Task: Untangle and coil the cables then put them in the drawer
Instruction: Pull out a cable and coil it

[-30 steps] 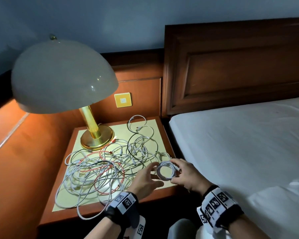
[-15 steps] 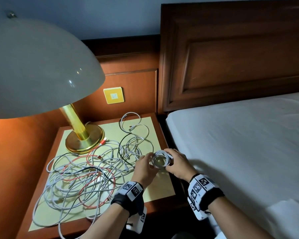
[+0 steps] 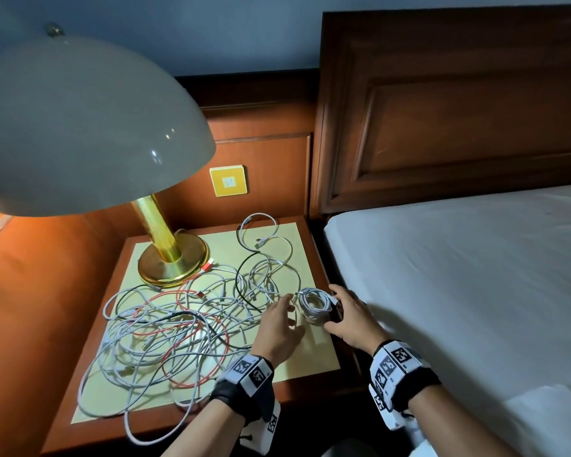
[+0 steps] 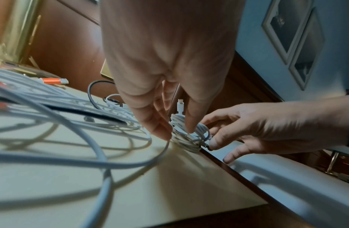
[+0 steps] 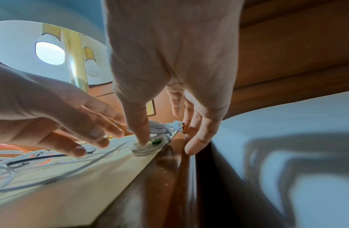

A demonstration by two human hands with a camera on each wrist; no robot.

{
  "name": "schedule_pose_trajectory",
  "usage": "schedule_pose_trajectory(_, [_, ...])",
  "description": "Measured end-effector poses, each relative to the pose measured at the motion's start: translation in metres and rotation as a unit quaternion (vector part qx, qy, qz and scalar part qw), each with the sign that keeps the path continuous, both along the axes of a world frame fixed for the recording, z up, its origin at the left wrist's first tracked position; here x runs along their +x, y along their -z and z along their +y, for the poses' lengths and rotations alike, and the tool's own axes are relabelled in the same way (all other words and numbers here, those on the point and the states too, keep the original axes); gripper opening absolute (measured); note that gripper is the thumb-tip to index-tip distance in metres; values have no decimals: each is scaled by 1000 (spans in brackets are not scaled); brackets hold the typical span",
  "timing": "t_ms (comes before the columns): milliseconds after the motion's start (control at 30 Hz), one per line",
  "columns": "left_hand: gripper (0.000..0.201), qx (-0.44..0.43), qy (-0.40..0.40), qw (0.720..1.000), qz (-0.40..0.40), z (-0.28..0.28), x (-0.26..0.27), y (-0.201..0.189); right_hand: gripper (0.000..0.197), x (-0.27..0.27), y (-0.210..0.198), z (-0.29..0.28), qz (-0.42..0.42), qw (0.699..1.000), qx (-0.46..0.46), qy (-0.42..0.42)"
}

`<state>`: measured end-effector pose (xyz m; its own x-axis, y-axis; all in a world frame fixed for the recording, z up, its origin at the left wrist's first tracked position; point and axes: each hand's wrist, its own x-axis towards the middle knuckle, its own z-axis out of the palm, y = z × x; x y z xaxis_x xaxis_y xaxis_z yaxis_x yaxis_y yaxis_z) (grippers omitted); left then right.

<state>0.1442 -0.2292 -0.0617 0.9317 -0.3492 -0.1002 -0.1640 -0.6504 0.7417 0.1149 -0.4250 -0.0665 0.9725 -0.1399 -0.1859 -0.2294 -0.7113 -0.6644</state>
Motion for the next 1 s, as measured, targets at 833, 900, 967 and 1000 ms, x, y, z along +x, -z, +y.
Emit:
schedule_pose_trajectory(833, [58, 23, -67, 997, -44, 138, -85, -15, 63, -54, -17, 120, -56, 985, -56, -152])
schedule_pose_trajectory(900, [60, 30, -78, 995, -48, 153, -88, -17, 64, -54, -20, 131, -54, 984, -57, -162])
schedule_pose_trajectory(967, [61, 51, -87, 994, -52, 166, -89, -19, 65, -52, -22, 140, -58, 982, -63, -171])
schedule_pose_trajectory(1000, [62, 61, -90, 992, -56, 171, -89, -20, 65, -51, -23, 144, -61, 980, -67, -175])
